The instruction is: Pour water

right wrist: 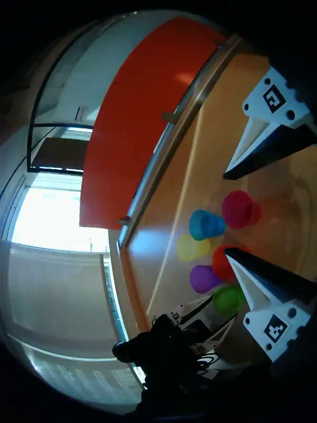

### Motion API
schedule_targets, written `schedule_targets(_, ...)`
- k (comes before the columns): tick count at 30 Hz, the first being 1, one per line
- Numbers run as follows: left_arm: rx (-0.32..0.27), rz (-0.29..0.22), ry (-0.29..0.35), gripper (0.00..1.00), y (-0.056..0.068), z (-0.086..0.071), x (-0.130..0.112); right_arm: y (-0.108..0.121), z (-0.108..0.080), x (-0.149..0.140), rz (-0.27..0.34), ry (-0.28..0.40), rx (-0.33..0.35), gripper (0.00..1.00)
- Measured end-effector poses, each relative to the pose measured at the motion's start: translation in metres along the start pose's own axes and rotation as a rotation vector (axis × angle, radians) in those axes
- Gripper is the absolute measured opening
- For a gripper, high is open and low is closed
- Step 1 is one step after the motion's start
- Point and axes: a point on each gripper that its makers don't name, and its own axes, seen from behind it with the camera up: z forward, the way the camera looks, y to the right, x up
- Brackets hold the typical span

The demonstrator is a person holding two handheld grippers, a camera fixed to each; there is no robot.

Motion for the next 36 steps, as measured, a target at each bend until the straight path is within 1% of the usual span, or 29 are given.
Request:
schedule_targets(11, -0.007, -0.005, 0.024, 0.88, 0.000, 0.012, 0.006, 0.000, 0.002, -0.003, 0.000, -0.006, 0.001, 0.99)
schedule_targets(20, -0.010, 0.005, 0.030, 0.88, 0.002, 0.020, 0.006, 0.002, 0.002, -0.005, 0.000, -0.009, -0.003, 0.99)
schedule_targets(29, -0.015, 0.015, 0.019, 0.88, 0.003, 0.022, 0.007, 0.002, 0.005, -0.003, 0.000, -0.012, -0.002, 0.99)
schedule_targets(36, -0.012, 0.039, 0.004, 0.88, 0.001, 0.023, 0.008, 0.003, 0.005, -0.003, -0.005, -0.010, -0.004, 0.99)
